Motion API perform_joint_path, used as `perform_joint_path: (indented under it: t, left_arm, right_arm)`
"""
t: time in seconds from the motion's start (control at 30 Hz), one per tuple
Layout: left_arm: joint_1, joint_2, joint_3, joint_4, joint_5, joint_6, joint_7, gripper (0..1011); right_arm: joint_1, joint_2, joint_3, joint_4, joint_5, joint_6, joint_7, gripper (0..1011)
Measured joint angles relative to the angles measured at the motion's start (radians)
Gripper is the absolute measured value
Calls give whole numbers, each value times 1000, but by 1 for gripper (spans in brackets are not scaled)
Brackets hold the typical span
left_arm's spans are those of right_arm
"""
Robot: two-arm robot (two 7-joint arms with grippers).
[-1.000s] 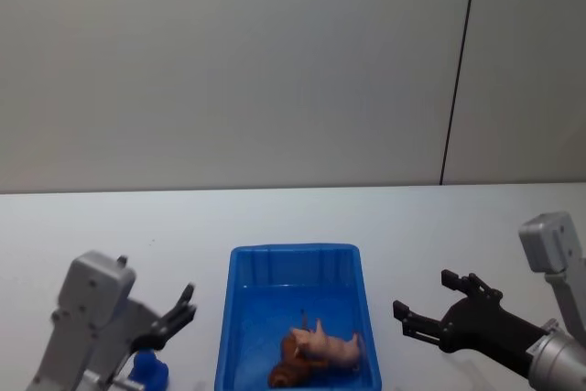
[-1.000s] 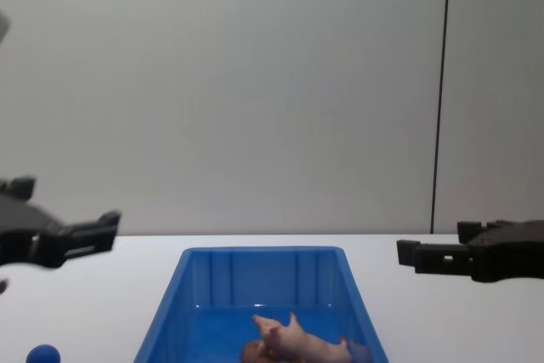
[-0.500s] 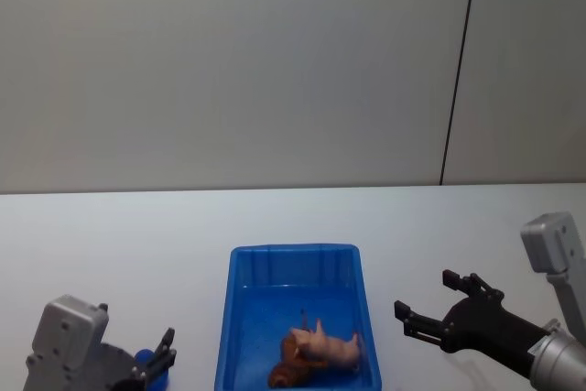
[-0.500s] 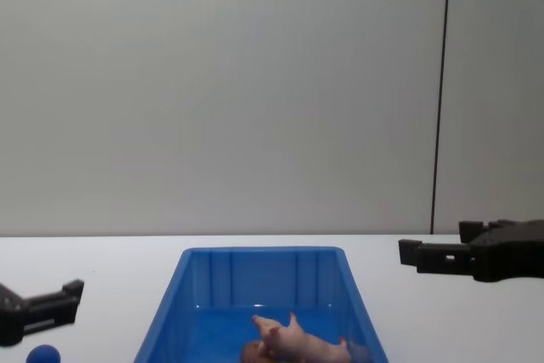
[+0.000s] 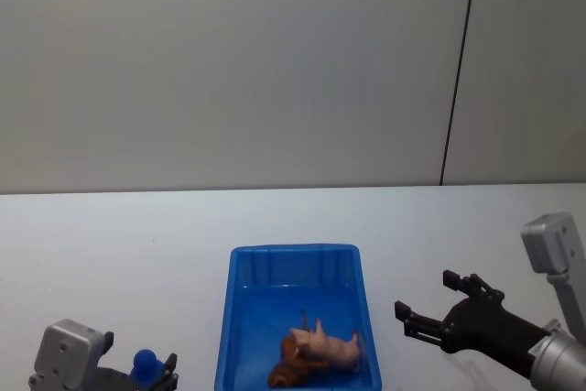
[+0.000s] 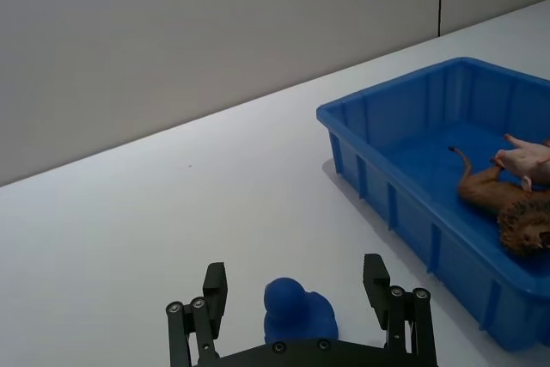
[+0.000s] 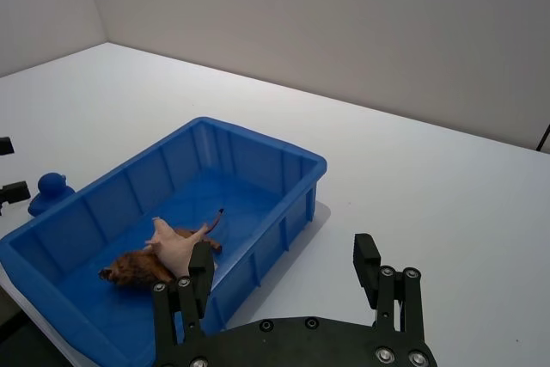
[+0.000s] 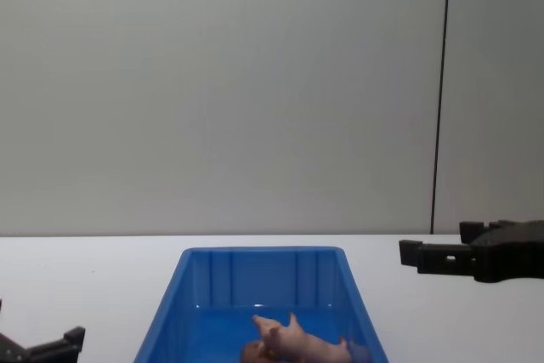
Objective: Pick up the two dolls from the table and place them into the box.
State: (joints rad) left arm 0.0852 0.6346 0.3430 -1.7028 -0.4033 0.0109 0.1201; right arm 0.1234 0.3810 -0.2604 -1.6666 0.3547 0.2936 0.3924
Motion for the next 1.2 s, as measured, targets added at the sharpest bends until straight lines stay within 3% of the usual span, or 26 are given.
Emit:
perform_joint_path:
  t: [0.47, 0.9, 1.2]
  left_arm:
    - [-34, -37, -5, 92, -18, -6, -69, 1001]
    - [-81, -64, -12, 159, -15, 46, -163, 1000]
    - [-100, -72, -17, 183, -5, 84, -202, 796]
  right_arm:
    - [0, 0, 0, 0, 0, 0, 0, 1001]
    - [0, 0, 0, 0, 0, 0, 0, 1001]
    - [0, 0, 0, 0, 0, 0, 0, 1001]
